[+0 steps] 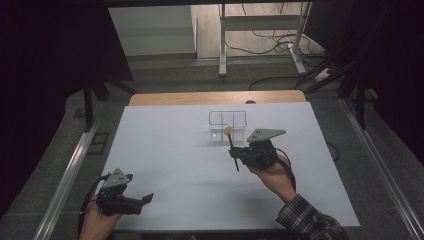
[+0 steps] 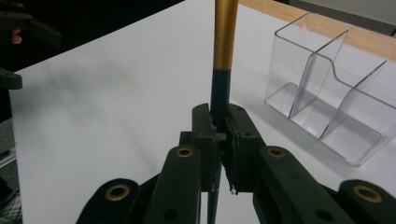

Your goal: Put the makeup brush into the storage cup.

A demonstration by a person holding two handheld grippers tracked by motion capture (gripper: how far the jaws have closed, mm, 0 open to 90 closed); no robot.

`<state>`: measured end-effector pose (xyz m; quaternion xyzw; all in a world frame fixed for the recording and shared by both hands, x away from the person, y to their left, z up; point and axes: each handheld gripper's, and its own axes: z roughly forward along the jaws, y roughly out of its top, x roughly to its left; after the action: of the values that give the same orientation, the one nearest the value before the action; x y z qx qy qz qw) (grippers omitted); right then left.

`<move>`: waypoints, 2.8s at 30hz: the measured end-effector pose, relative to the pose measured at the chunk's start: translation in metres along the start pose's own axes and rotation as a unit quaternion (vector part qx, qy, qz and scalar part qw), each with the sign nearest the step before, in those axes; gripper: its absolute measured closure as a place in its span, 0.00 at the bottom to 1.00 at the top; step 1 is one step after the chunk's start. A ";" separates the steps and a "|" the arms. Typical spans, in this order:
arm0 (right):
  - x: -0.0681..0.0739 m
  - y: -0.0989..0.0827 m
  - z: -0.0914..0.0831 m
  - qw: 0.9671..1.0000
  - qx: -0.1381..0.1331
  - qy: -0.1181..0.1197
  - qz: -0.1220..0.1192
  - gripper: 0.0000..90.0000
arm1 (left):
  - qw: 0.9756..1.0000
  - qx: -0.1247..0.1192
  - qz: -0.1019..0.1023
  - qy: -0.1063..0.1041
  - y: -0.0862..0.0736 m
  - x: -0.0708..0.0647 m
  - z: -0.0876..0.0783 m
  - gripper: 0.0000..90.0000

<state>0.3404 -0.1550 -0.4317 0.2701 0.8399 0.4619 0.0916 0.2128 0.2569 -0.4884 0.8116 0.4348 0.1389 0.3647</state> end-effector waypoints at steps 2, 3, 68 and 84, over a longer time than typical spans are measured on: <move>-0.002 0.002 0.001 1.000 -0.001 -0.001 0.001 0.93 | 1.000 0.001 -0.001 0.000 0.000 0.000 0.001 0.01; -0.003 0.003 0.001 1.000 -0.002 -0.003 -0.001 0.93 | 1.000 0.001 -0.001 0.001 0.000 0.000 0.001 0.01; -0.068 0.065 0.041 0.998 -0.056 -0.028 0.028 0.93 | 1.000 0.006 0.021 0.021 0.004 0.000 0.010 0.01; -0.073 0.079 0.054 0.997 -0.068 -0.035 0.028 0.93 | 1.000 0.003 0.021 0.021 0.004 0.000 0.009 0.01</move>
<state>0.4522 -0.1212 -0.4030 0.3023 0.7953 0.5101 0.1263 0.2205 0.2516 -0.4917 0.8188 0.4255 0.1622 0.3497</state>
